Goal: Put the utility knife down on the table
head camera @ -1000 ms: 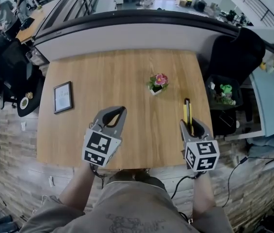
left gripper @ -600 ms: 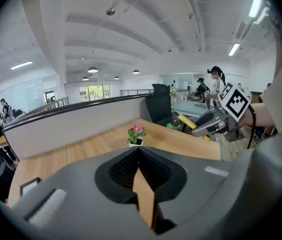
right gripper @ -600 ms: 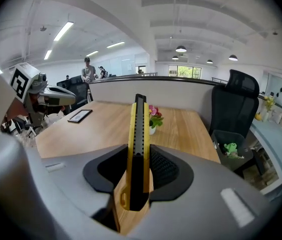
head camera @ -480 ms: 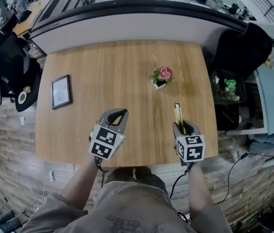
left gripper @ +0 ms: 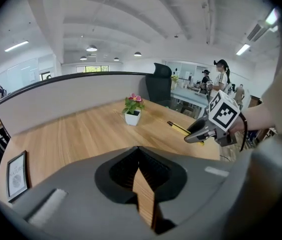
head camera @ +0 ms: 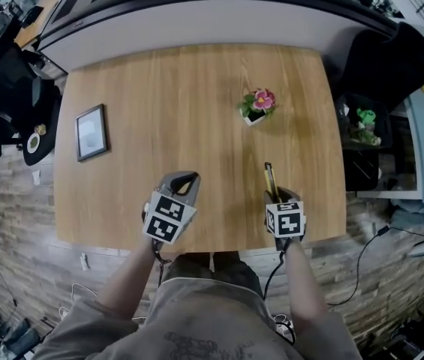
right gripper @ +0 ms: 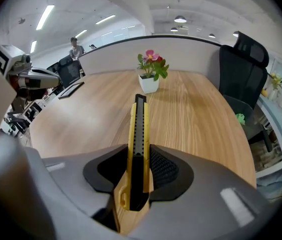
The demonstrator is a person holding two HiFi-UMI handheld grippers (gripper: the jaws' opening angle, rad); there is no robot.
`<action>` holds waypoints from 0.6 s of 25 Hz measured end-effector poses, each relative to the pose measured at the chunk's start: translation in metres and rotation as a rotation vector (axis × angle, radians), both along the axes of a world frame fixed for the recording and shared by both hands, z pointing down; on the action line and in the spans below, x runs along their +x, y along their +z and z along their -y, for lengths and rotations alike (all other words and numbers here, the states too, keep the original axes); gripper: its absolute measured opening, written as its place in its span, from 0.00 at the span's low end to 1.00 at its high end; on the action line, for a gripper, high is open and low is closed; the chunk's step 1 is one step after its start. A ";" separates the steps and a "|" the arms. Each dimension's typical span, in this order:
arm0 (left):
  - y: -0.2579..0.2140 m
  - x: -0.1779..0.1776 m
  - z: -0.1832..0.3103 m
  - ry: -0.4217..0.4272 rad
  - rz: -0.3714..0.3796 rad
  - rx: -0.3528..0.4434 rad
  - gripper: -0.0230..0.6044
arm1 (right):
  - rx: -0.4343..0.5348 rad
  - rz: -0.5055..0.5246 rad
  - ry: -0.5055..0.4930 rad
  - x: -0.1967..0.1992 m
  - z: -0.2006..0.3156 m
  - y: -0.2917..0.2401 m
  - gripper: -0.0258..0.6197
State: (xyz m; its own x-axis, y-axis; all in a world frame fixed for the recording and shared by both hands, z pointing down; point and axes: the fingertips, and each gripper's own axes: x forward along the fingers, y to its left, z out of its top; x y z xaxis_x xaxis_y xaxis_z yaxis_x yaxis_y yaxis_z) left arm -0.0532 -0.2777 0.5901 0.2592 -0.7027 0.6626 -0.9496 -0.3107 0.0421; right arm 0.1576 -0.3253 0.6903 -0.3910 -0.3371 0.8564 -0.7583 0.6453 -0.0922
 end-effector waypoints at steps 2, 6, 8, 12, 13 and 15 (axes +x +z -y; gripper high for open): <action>0.010 0.001 -0.004 0.006 -0.003 -0.025 0.04 | -0.027 -0.031 -0.006 0.001 -0.004 0.015 0.25; 0.024 0.004 -0.010 0.020 -0.008 -0.062 0.04 | -0.074 -0.080 -0.007 0.002 -0.010 0.036 0.25; 0.030 0.005 -0.012 0.025 -0.010 -0.076 0.04 | -0.085 -0.102 -0.005 0.003 -0.011 0.043 0.25; 0.037 0.006 -0.013 0.032 -0.008 -0.090 0.04 | -0.107 -0.128 -0.004 0.005 -0.011 0.050 0.26; 0.037 0.006 -0.013 0.034 -0.006 -0.089 0.04 | -0.108 -0.128 -0.007 0.004 -0.010 0.050 0.26; 0.034 0.007 -0.012 0.037 -0.007 -0.083 0.04 | -0.112 -0.128 -0.019 0.002 -0.010 0.052 0.26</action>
State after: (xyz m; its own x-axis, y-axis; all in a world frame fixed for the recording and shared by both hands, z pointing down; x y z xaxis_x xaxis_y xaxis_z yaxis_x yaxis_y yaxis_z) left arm -0.0462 -0.2661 0.6243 0.2890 -0.6351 0.7163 -0.9370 -0.3410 0.0757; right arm 0.1595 -0.3152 0.7419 -0.2818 -0.2308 0.9313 -0.7563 0.6507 -0.0676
